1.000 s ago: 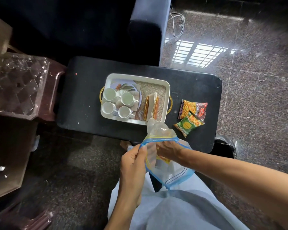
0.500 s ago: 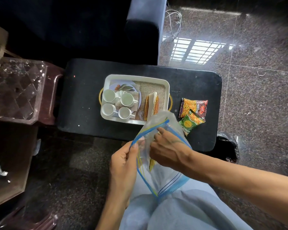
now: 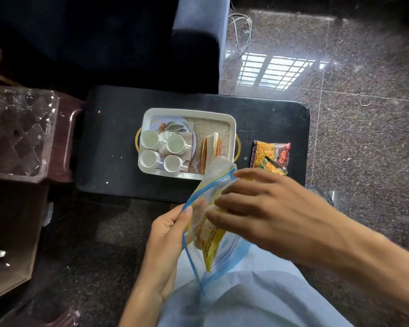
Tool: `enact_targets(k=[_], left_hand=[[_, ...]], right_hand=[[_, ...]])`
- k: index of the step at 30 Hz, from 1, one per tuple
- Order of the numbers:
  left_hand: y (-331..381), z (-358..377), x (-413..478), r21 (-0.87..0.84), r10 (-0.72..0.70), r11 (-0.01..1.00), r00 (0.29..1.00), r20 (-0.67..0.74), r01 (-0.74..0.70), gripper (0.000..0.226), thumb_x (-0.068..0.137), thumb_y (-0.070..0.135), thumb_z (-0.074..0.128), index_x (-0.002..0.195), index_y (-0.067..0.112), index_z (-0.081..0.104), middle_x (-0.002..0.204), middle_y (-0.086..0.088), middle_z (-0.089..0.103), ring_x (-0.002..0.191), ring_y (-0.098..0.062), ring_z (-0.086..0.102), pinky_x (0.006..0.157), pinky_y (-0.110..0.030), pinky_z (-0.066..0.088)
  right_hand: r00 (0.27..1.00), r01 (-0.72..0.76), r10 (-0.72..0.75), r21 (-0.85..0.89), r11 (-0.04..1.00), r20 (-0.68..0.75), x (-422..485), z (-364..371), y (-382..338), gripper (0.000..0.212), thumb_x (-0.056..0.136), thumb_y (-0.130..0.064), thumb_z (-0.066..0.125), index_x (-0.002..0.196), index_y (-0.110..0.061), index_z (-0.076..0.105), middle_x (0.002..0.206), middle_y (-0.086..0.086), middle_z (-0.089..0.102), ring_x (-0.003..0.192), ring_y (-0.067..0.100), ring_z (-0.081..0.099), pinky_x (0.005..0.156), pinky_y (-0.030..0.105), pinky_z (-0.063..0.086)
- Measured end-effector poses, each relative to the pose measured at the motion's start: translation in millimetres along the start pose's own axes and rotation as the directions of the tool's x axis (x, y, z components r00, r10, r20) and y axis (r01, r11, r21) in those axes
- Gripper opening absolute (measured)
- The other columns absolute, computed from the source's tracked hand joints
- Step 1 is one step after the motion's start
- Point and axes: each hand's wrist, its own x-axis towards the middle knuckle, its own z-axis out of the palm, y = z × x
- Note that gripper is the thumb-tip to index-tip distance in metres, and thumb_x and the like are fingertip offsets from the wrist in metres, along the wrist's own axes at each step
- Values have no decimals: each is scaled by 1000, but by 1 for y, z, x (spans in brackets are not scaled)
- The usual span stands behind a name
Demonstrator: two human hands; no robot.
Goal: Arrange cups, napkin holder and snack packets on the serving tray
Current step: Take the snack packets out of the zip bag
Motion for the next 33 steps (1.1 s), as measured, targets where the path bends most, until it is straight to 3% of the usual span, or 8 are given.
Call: enact_targets(k=[6, 9, 12, 18, 21, 24, 28, 33], left_hand=[[1, -2, 11, 32, -72, 997, 994, 77, 69, 29, 96, 25, 63, 120, 13, 75, 119, -10, 77, 115, -25, 71, 93, -33, 59], [1, 3, 12, -48, -135, 989, 989, 59, 138, 36, 86, 30, 71, 117, 13, 76, 119, -8, 77, 117, -23, 71, 105, -47, 51], [-1, 9, 11, -51, -165, 985, 986, 23, 166, 41, 86, 34, 62, 116, 10, 76, 117, -9, 78, 112, -21, 73, 107, -51, 50], [-2, 17, 10, 31, -182, 983, 983, 18, 181, 39, 87, 40, 61, 112, 17, 79, 117, -6, 78, 115, -18, 72, 103, -47, 53], [-3, 19, 11, 65, -190, 980, 982, 20, 189, 43, 84, 45, 61, 115, 19, 77, 118, -4, 78, 116, -16, 71, 99, -41, 58], [-4, 22, 13, 56, -201, 978, 980, 8, 200, 43, 80, 46, 64, 111, 22, 79, 118, -4, 78, 115, -16, 72, 96, -38, 59], [-6, 26, 17, 39, -225, 973, 973, -41, 227, 41, 79, 43, 63, 108, 20, 80, 115, -6, 79, 113, -19, 73, 98, -46, 55], [-10, 33, 20, 35, -256, 965, 964, -68, 259, 34, 79, 42, 62, 104, 29, 81, 113, -5, 80, 110, -17, 74, 90, -38, 59]], right_hand=[[940, -122, 203, 286, 951, -274, -19, -33, 31, 37, 91, -10, 51, 120, -17, 72, 111, 0, 73, 92, 22, 70, 75, 38, 55], [842, -215, 385, 420, 882, -378, -27, -35, 46, 41, 86, 6, 58, 116, -18, 72, 100, -1, 75, 80, 7, 68, 70, 14, 52], [688, -281, 586, 588, 759, -428, -29, -31, 62, 44, 87, 9, 65, 112, -26, 67, 95, -2, 75, 79, 13, 71, 64, 22, 57], [398, -242, 880, 896, 372, -258, -17, 3, 112, 28, 95, -3, 60, 111, -23, 71, 99, -20, 74, 89, -1, 71, 75, 17, 57], [281, -362, 930, 872, 330, -235, -9, 49, 151, 22, 96, -14, 58, 112, -16, 72, 103, -8, 74, 87, -5, 70, 72, 16, 58], [119, -360, 992, 930, 79, -38, -1, 109, 193, 22, 96, -16, 57, 111, -17, 73, 103, -2, 75, 88, 6, 71, 74, 25, 57], [-134, -225, 964, 940, -255, 229, 11, 175, 227, 20, 90, -13, 57, 75, -22, 68, 73, -8, 63, 71, 12, 50, 65, 31, 41], [-316, -117, 879, 904, -410, 358, 19, 227, 236, 29, 91, -15, 57, 63, -20, 52, 68, -7, 54, 67, 13, 44, 65, 31, 40]])
